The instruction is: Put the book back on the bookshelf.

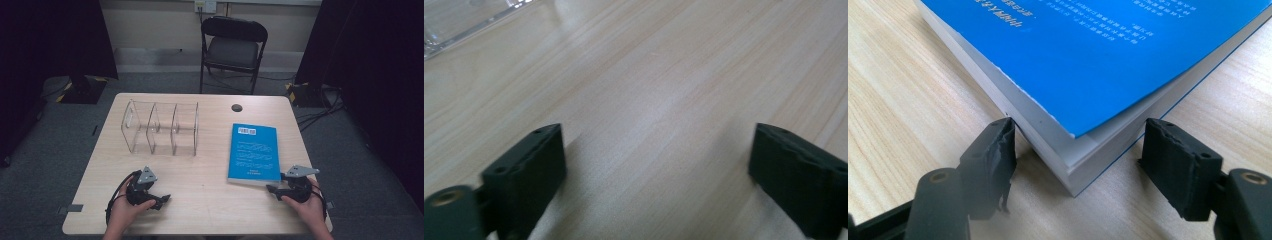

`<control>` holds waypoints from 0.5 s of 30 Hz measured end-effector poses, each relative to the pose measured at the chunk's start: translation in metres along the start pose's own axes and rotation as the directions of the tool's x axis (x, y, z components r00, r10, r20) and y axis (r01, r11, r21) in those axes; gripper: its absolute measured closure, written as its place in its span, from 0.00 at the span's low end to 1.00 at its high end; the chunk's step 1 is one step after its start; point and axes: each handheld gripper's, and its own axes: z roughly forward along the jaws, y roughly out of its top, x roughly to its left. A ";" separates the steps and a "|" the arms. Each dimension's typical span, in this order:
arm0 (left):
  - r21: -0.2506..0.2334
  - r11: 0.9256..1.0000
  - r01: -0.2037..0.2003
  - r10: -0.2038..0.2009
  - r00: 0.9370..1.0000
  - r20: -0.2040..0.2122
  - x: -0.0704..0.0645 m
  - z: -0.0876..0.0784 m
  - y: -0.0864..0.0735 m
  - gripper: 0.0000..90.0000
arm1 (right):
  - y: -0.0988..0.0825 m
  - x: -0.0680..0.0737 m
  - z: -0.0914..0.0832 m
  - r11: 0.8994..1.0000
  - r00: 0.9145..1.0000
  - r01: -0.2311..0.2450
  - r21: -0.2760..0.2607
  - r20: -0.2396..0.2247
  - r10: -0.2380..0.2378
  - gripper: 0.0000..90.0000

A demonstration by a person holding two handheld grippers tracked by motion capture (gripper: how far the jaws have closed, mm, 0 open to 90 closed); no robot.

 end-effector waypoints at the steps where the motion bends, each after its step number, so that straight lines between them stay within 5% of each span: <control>1: -0.007 1.000 0.005 -0.005 1.000 -0.001 0.000 0.000 0.001 0.15 | 0.000 0.000 0.000 1.000 1.000 0.001 0.002 0.001 -0.001 0.33; 15: 0.015 1.000 0.005 -0.006 0.999 0.041 -0.008 -0.009 0.014 0.18 | 0.002 -0.002 -0.001 1.000 1.000 -0.007 0.017 -0.016 0.007 0.35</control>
